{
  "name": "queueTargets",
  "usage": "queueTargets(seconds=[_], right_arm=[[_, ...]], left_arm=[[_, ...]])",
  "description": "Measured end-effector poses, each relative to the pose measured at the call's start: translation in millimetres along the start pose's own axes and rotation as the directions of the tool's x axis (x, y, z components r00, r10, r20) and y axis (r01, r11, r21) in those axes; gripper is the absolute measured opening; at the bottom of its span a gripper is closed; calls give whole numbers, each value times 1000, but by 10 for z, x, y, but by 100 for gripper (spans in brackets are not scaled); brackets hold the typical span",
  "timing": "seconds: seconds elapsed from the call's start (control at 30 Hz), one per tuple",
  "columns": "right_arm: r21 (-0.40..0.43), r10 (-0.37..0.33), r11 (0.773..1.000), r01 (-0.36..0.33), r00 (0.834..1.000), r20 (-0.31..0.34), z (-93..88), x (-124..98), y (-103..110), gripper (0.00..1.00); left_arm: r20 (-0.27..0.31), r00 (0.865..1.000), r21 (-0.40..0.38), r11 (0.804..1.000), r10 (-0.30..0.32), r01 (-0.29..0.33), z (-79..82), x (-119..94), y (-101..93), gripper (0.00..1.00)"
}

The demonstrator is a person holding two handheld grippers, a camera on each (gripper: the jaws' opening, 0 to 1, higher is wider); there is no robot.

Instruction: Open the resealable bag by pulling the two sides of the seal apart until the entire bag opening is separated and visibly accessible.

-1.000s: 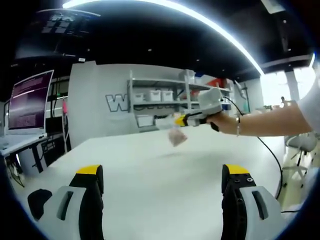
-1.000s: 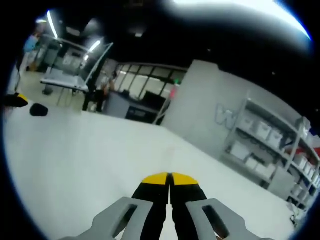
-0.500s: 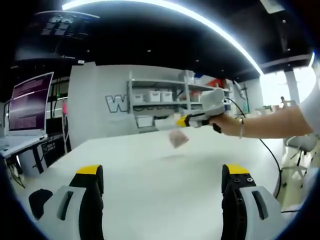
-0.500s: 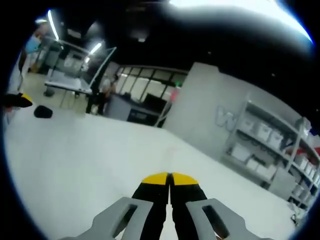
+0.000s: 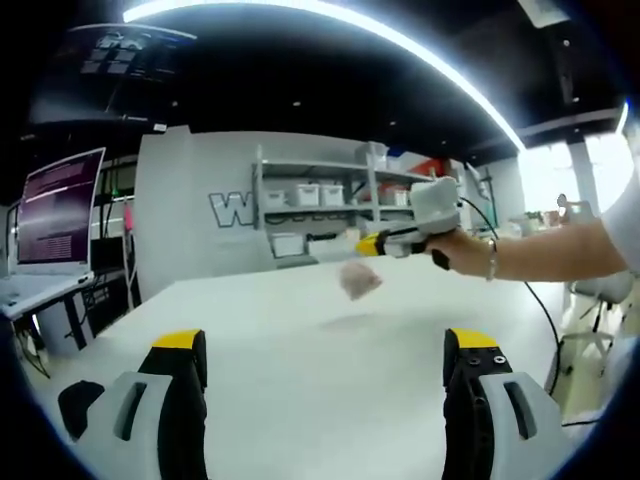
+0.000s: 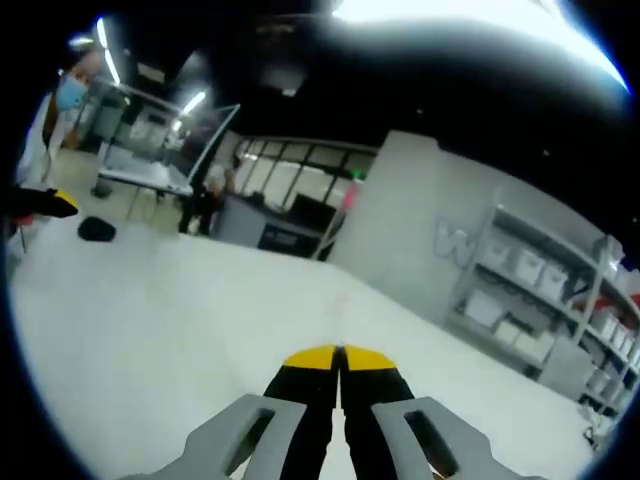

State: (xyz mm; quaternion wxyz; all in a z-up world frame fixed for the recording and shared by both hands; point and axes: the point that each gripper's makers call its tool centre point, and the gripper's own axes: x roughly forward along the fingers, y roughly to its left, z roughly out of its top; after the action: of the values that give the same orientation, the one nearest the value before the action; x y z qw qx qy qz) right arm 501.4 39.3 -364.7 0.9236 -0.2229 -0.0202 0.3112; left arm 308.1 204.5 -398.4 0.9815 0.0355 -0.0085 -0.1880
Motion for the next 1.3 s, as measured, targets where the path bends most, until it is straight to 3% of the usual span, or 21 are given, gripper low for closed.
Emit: queueTargets(seconds=[0.67,1.3], right_arm=[[18,8,1000,-8,999,35,60,-278,72,0],[32,28,999,-31,996,87,141,-497,213,0]], left_arm=[[9,1000,-8,1000,-23,23,44,-12,-89,97],[-2,999,-7,999,-32,32,-10,2,-158,96]])
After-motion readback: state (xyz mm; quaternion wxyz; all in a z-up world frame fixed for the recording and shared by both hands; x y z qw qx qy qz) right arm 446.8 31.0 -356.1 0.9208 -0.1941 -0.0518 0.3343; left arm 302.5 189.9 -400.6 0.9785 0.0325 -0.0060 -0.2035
